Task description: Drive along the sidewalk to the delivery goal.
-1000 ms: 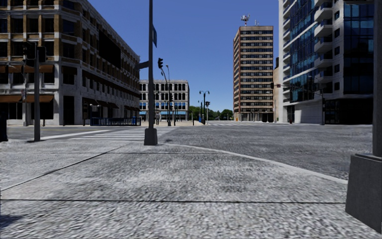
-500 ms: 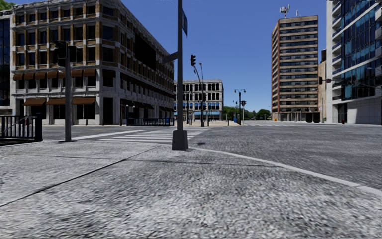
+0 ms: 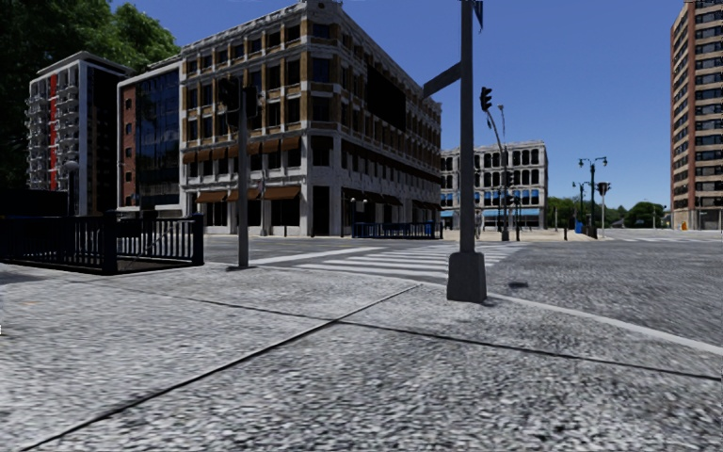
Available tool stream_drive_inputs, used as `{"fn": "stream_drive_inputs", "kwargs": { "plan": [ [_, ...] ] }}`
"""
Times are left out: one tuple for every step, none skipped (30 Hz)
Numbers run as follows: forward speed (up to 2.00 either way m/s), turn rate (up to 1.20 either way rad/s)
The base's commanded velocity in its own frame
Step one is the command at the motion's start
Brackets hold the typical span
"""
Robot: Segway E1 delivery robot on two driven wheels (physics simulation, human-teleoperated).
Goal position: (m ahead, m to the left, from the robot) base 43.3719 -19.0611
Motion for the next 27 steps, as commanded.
{"fn": "stream_drive_inputs", "kwargs": {
  "plan": [
    [2.00,0.58],
    [2.00,0.58],
    [2.00,0.58],
    [2.00,0.58],
    [2.00,0.58],
    [2.00,0.58],
    [2.00,0.58],
    [2.00,0.57],
    [2.00,0.57],
    [2.00,0.57],
    [2.00,0.63],
    [2.00,0.71],
    [2.00,0.73],
    [2.00,0.73],
    [2.00,0.62],
    [2.00,0.62],
    [2.00,0.12],
    [2.00,0.00],
    [2.00,0.00],
    [2.00,0.00],
    [2.00,0.00],
    [2.00,0.00],
    [2.00,0.00],
    [2.00,0.00],
    [2.00,0.00],
    [2.00,0.00],
    [2.00,0.00]
  ]
}}
